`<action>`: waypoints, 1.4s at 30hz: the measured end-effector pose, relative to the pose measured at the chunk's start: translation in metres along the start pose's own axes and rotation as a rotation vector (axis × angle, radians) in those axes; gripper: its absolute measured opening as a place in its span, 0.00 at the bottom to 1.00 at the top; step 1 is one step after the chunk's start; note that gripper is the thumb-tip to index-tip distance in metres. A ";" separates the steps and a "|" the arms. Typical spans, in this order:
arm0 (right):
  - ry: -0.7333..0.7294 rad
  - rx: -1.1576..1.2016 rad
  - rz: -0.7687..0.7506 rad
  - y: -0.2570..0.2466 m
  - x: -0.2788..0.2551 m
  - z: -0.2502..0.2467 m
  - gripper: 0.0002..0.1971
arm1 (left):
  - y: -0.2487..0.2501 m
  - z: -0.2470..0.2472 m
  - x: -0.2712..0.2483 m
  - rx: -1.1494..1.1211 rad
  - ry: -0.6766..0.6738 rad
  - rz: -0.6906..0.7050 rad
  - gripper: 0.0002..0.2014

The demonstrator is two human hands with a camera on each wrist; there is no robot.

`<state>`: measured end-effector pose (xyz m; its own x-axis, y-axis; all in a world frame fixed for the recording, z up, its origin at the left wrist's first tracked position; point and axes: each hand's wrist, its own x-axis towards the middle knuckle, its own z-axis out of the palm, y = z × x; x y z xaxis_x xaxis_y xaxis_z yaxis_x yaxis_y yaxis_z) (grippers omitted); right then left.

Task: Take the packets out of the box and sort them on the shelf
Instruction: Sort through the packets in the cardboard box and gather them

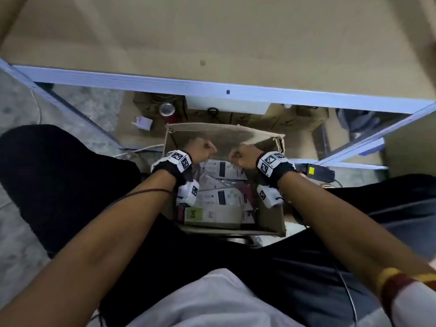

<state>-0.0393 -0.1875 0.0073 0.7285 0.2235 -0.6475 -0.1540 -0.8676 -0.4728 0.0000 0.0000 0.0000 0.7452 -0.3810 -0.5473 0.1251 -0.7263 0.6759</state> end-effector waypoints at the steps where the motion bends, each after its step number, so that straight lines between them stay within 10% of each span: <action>1: -0.022 -0.021 -0.006 -0.001 0.007 0.006 0.08 | -0.005 0.000 0.002 0.026 -0.002 -0.018 0.10; 15: -0.386 -0.503 -0.063 -0.009 0.048 0.139 0.20 | -0.046 0.007 0.018 0.181 -0.030 -0.100 0.11; 30: -0.361 -0.593 -0.081 -0.012 0.042 0.142 0.10 | -0.050 0.012 0.019 0.046 -0.030 -0.098 0.07; 37: -0.174 -0.412 0.013 -0.005 0.036 0.114 0.29 | -0.049 0.017 0.017 -0.022 -0.035 -0.118 0.09; 42: -0.106 -0.368 0.054 -0.005 0.032 0.096 0.13 | -0.045 0.018 0.016 -0.016 -0.033 -0.109 0.10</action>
<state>-0.0793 -0.1337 -0.0687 0.6502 0.2007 -0.7328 0.0730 -0.9765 -0.2026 -0.0055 0.0164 -0.0483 0.7048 -0.3192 -0.6335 0.2145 -0.7553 0.6192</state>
